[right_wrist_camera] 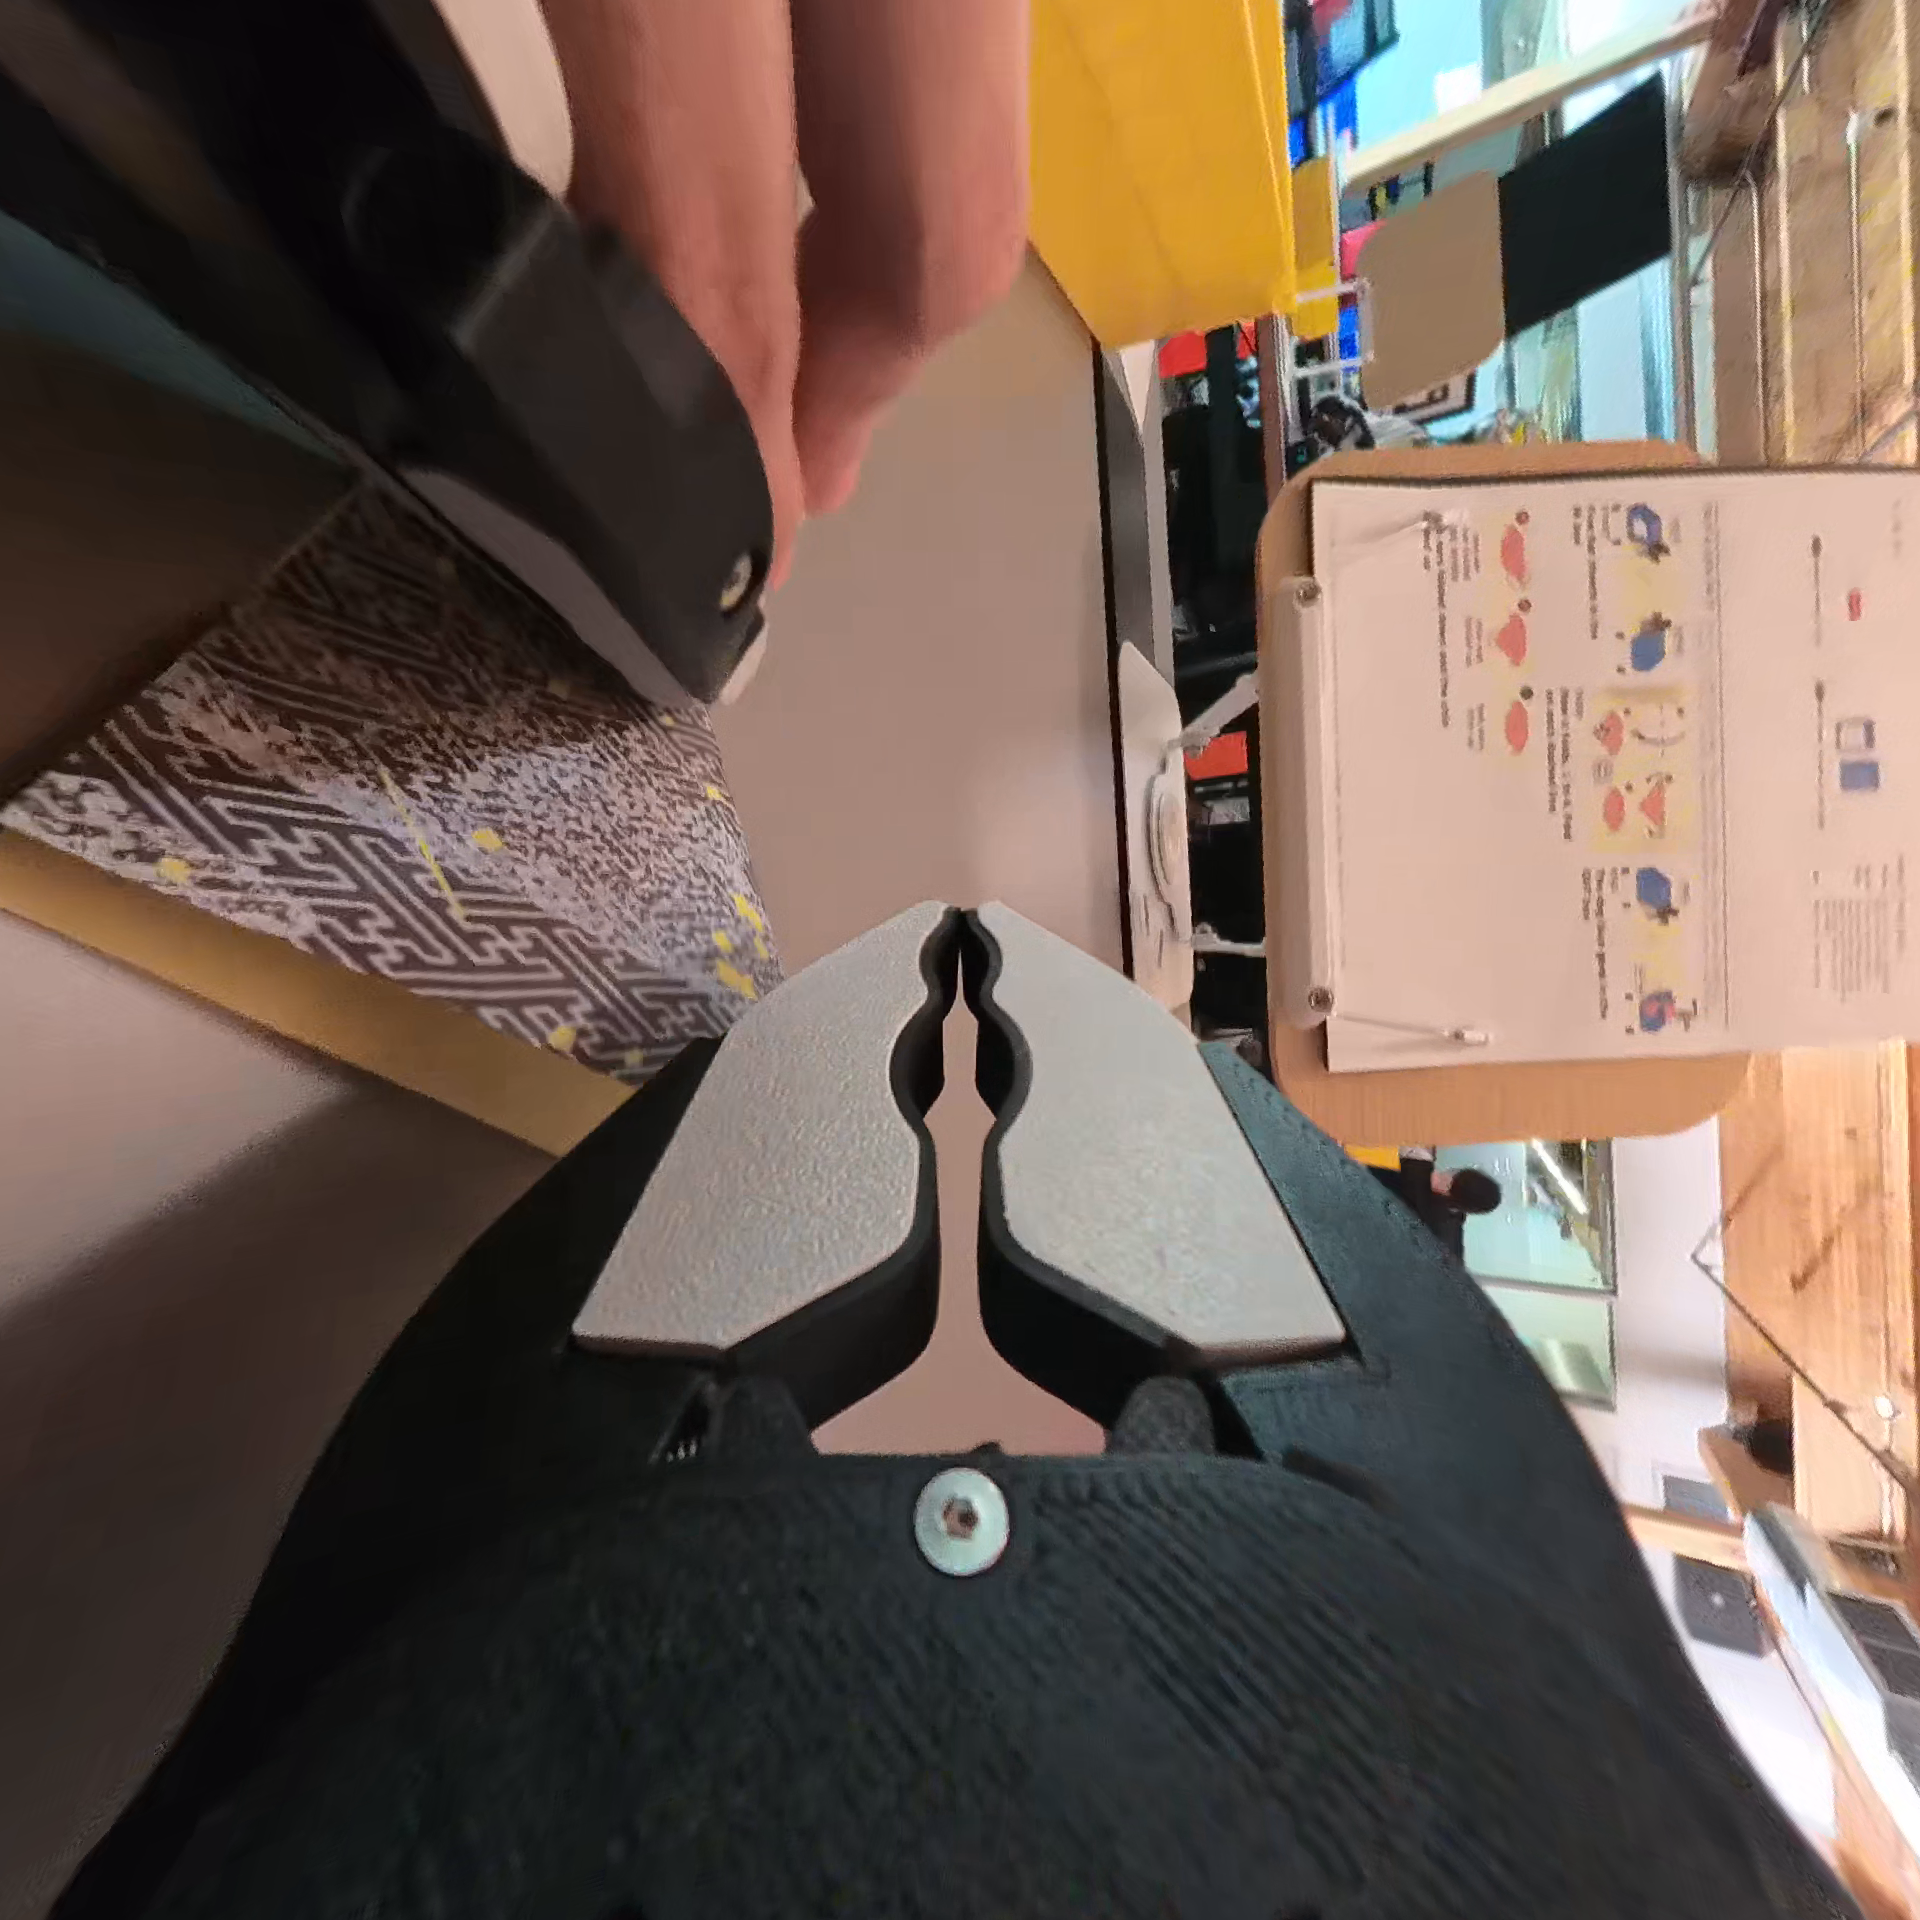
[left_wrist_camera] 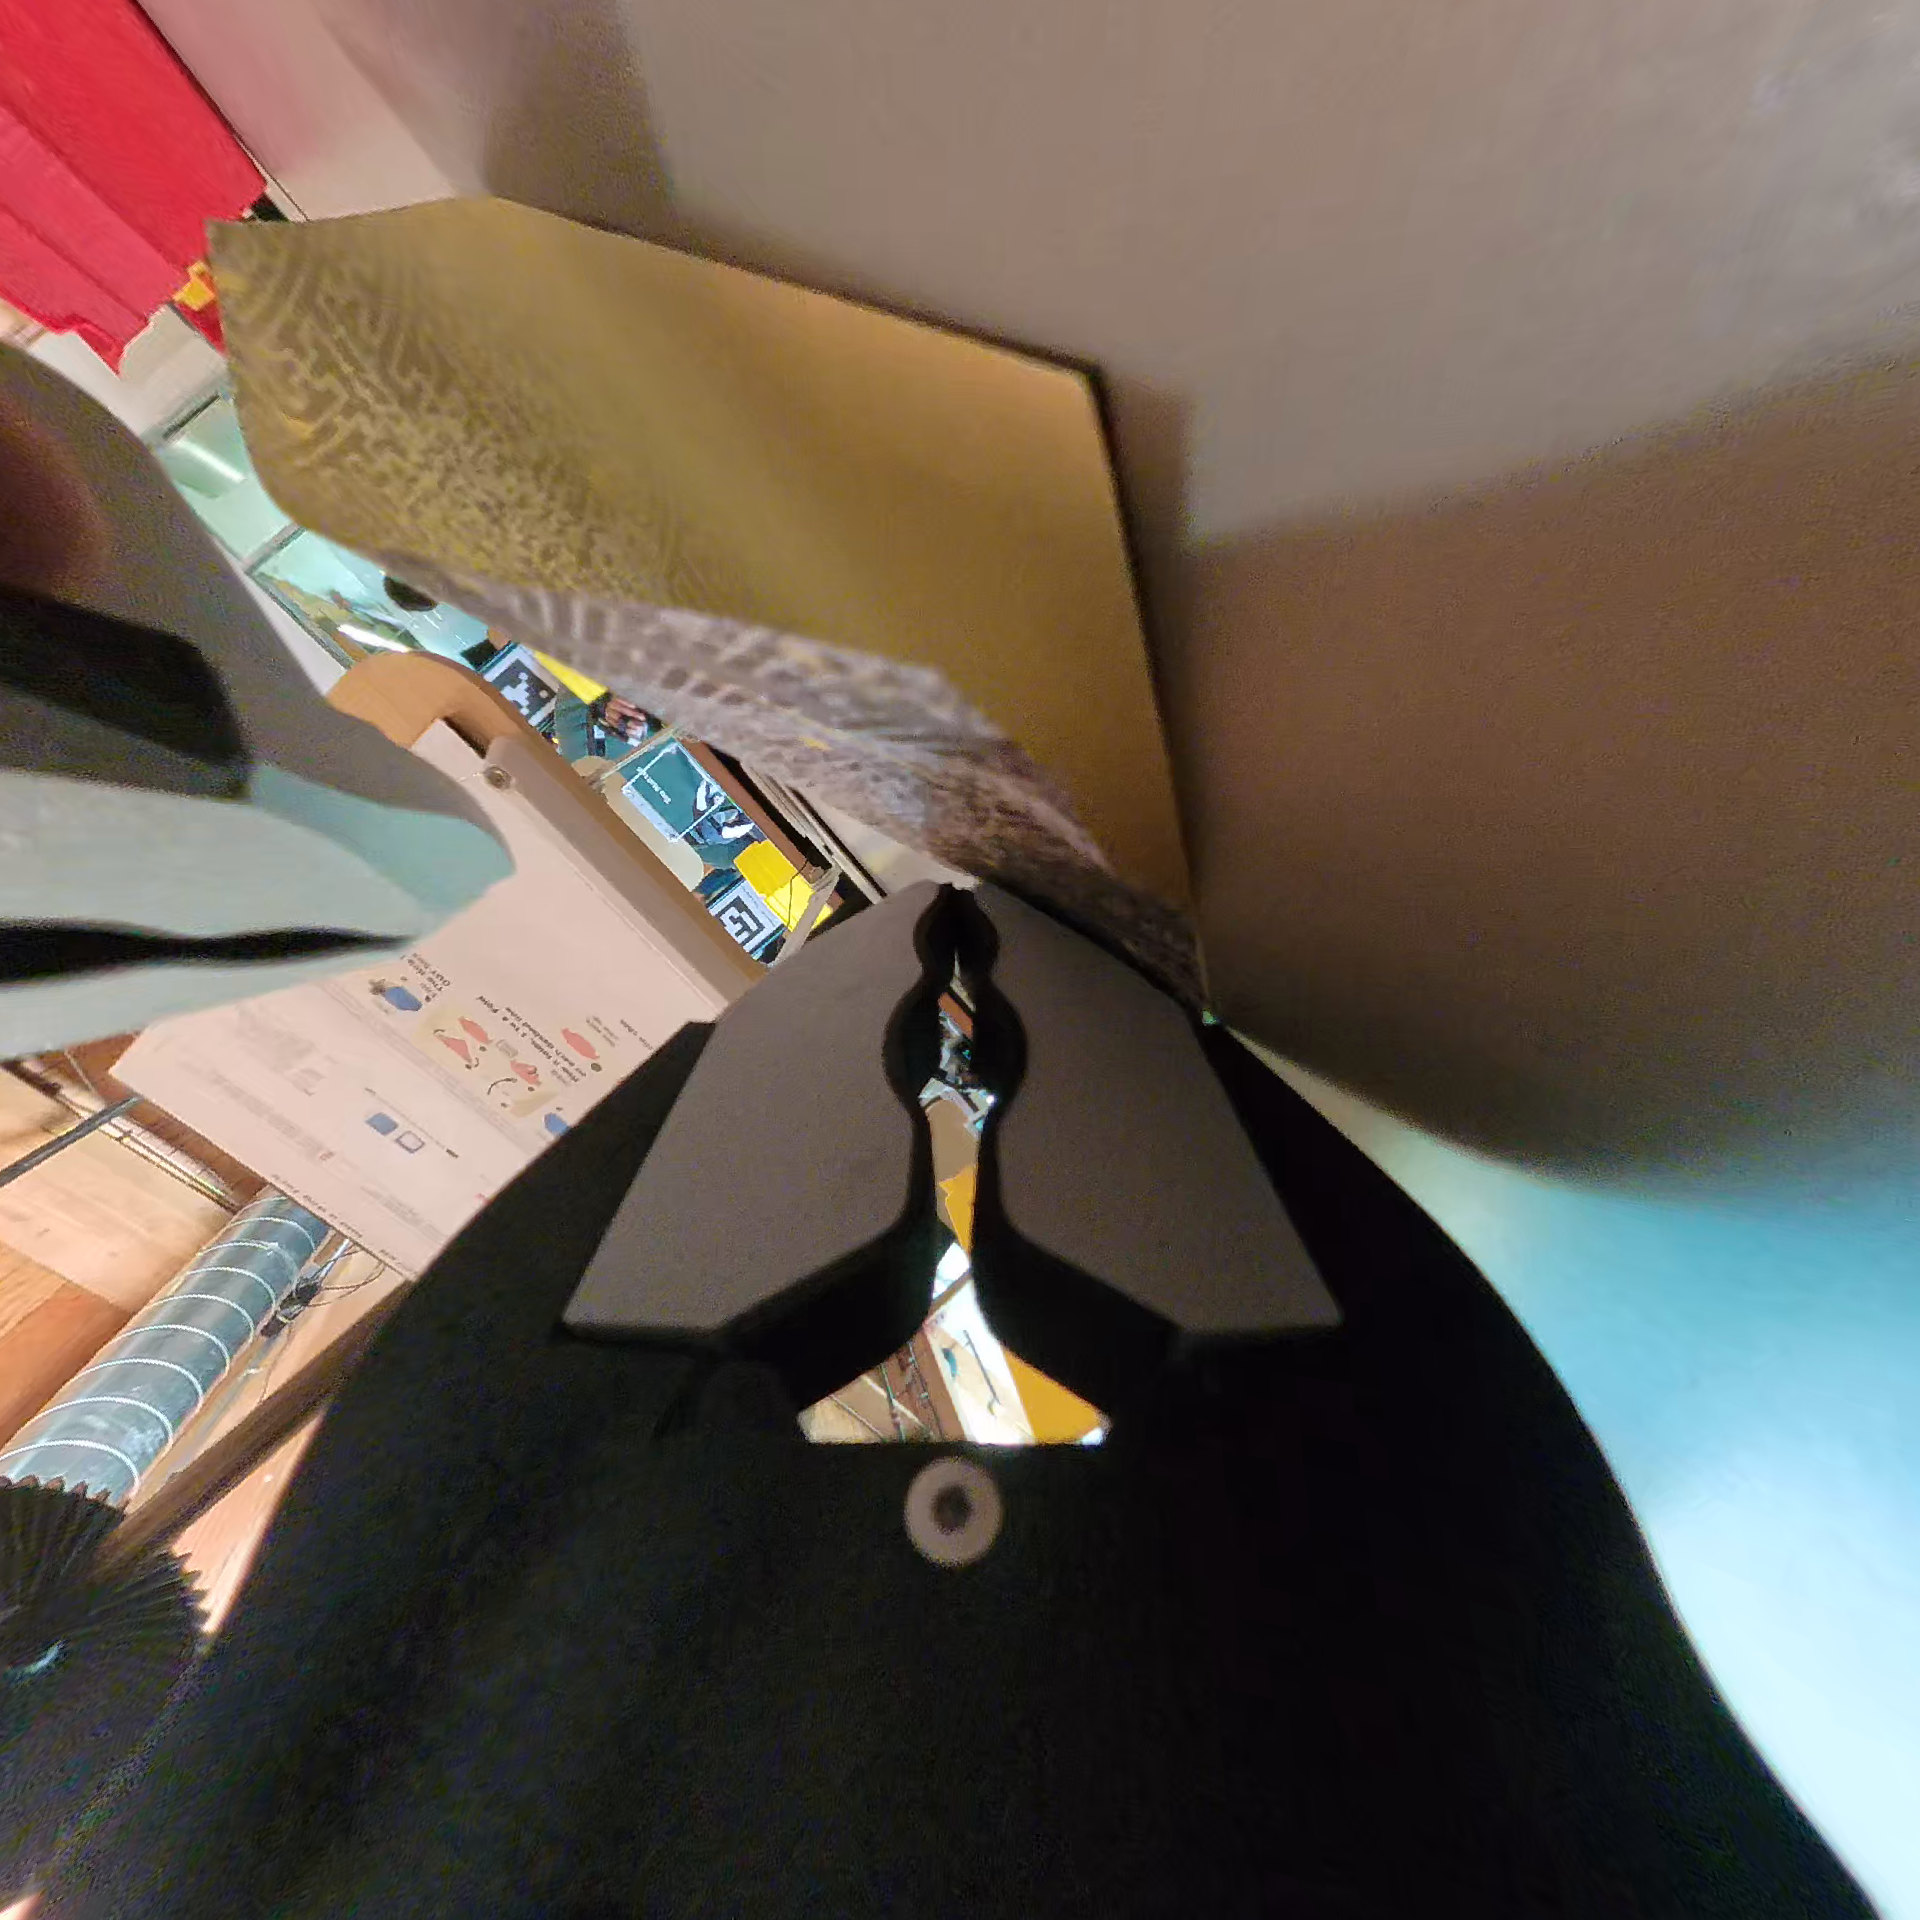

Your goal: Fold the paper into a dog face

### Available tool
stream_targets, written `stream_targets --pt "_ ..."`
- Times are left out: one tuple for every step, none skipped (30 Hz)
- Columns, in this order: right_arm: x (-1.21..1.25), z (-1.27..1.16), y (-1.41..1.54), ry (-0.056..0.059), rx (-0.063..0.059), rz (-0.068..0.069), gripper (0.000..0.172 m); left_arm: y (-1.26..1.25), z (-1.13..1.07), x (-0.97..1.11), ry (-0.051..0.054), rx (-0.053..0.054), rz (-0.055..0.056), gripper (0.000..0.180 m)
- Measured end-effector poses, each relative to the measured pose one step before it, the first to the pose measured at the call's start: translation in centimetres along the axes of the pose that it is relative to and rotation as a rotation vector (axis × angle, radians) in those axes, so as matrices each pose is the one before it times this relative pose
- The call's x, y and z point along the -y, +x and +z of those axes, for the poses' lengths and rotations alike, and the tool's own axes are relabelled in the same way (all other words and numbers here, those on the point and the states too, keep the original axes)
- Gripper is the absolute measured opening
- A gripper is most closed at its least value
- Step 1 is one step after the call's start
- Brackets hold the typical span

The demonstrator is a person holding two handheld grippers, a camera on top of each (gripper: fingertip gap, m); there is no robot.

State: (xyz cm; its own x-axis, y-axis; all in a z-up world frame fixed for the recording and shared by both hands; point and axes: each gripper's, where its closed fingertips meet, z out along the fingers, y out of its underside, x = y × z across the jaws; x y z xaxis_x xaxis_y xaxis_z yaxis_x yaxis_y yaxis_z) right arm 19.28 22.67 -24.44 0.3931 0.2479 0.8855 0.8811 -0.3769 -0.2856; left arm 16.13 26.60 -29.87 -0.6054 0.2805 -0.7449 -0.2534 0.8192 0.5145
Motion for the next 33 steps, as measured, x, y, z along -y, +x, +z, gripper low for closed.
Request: stream_targets --pt "0.109 0.358 -0.067 -0.0017 0.0104 -0.0207 0.0 -0.003 -0.005 0.012 -0.0007 -0.0009 0.0055 0.0" --pt "-0.017 0.32 -0.355 -0.006 0.0326 -0.0203 0.0 0.011 -0.003 0.017 0.0001 -0.0013 0.0033 0.0" --pt "0.145 0.273 -0.603 0.0066 0.0484 -0.0099 0.0 0.003 -0.006 0.012 0.0013 -0.0003 0.0018 0.0" --pt "0.327 0.251 -0.208 0.0231 0.0149 0.0027 0.0 -0.002 -0.015 0.019 0.0022 0.0011 0.0017 0.0" --pt "0.162 0.254 -0.199 0.0172 0.0095 0.0051 0.0 -0.007 -0.003 0.012 0.0021 0.0016 0.001 0.0" --pt "-0.255 0.272 -0.731 -0.0079 0.046 -0.0032 0.0 0.003 -0.012 0.006 0.0018 0.0015 0.0007 0.0" --pt "-0.452 0.218 -0.566 -0.0235 0.0342 -0.0119 0.0 -0.008 -0.007 0.022 0.0022 0.001 0.0019 0.0" --pt "-0.252 0.1 -0.215 -0.0109 0.0059 -0.0181 0.0 0.004 -0.002 0.028 0.0023 0.0 0.003 0.0" --pt "-0.07 0.054 -0.489 -0.0001 0.025 -0.0123 0.0 0.007 -0.011 0.014 0.0016 -0.001 0.0033 0.0" --pt "-0.237 0.134 -0.588 -0.0149 0.0368 0.0016 0.0 0.002 0.003 0.017 0.0015 -0.0019 0.004 0.0" --pt "-0.389 0.197 -0.289 -0.0256 0.0139 -0.0043 0.0 0.006 -0.001 0.021 0.002 -0.0025 0.0055 0.0" --pt "-0.335 0.19 -0.168 -0.0202 -0.0004 -0.0191 0.0 0.011 0.006 0.031 0.0023 -0.0029 0.0066 0.0" --pt "-0.237 0.182 -0.325 -0.0143 0.0076 -0.0235 0.0 0.005 0.0 0.024 0.0022 -0.003 0.0066 0.0" --pt "-0.071 0.123 -0.123 -0.0077 -0.005 -0.0139 0.0 0.004 -0.001 0.021 0.002 -0.0025 0.0057 0.0" --pt "0.005 0.001 0.022 -0.0014 -0.011 -0.0109 0.0 0.009 -0.002 0.028 0.0022 -0.0014 0.0049 0.0" --pt "-0.002 -0.007 0.006 0.0023 -0.0042 -0.004 0.0 0.0 -0.006 0.02 0.0027 0.0 0.004 0.0" --pt "-0.007 0.007 0.001 0.0024 0.0005 0.002 0.0 -0.003 -0.007 0.018 0.0026 0.0009 0.0028 0.0" --pt "0.008 0.004 -0.015 0.0033 0.0023 -0.0053 0.0 -0.004 -0.011 0.015 0.0016 0.0011 0.0012 0.0" --pt "0.014 0.001 -0.001 0.0031 0.0006 -0.0151 0.0 -0.005 -0.007 0.011 0.0012 0.0011 0.0005 0.0" --pt "0.013 0.003 -0.003 0.0006 -0.0053 -0.0185 0.0 -0.001 -0.005 0.01 0.0018 0.001 0.0014 0.0" --pt "0.016 -0.012 0.02 0.0001 -0.0111 -0.0174 0.0 0.0 -0.011 0.016 0.0017 0.0003 0.0021 0.0" --pt "0.011 -0.019 0.022 0.0032 -0.0141 -0.0055 0.0 0.007 -0.01 0.006 0.0007 -0.0003 0.0014 0.0" --pt "-0.014 -0.018 0.015 0.0094 -0.0119 0.0092 0.0 -0.002 -0.003 0.007 0.0007 0.0001 0.0008 0.0" --pt "-0.123 -0.038 0.015 0.0095 -0.0076 0.0185 0.0 0.003 -0.012 0.01 0.0019 0.0013 0.0012 0.0" --pt "-0.278 -0.065 -0.013 0.0038 -0.0023 0.0231 0.0 -0.01 -0.015 0.02 0.0032 0.0024 0.0009 0.0" --pt "-0.373 -0.109 -0.016 -0.0001 -0.0014 0.0223 0.0 -0.002 0.001 0.011 0.0033 0.002 -0.0018 0.0" --pt "-0.37 -0.119 -0.017 0.0027 -0.0053 0.0182 0.0 0.002 -0.012 -0.001 0.0029 0.001 -0.0048 0.0" --pt "-0.349 -0.153 -0.019 0.004 -0.0051 0.0203 0.0 0.002 -0.003 0.005 0.0032 0.0007 -0.0051 0.0" --pt "-0.389 -0.19 -0.052 0.0014 -0.0009 0.0207 0.0 0.001 -0.017 0.004 0.0034 0.0009 -0.0037 0.0" --pt "-0.439 -0.212 -0.066 -0.0012 0.0053 0.0181 0.0 0.007 -0.002 0.005 0.0029 0.0012 -0.0016 0.0" --pt "-0.512 -0.233 -0.065 -0.0054 0.0091 0.0152 0.0 -0.002 -0.006 0.016 0.0019 0.0008 -0.0003 0.0" --pt "-0.586 -0.218 -0.039 -0.0072 0.008 0.0137 0.0 0.003 -0.006 0.004 0.0008 -0.0001 -0.0003 0.0" --pt "-0.614 -0.198 0.005 -0.0063 0.0014 0.0105 0.0 0.009 -0.01 -0.005 -0.0003 -0.0003 0.0001 0.0"
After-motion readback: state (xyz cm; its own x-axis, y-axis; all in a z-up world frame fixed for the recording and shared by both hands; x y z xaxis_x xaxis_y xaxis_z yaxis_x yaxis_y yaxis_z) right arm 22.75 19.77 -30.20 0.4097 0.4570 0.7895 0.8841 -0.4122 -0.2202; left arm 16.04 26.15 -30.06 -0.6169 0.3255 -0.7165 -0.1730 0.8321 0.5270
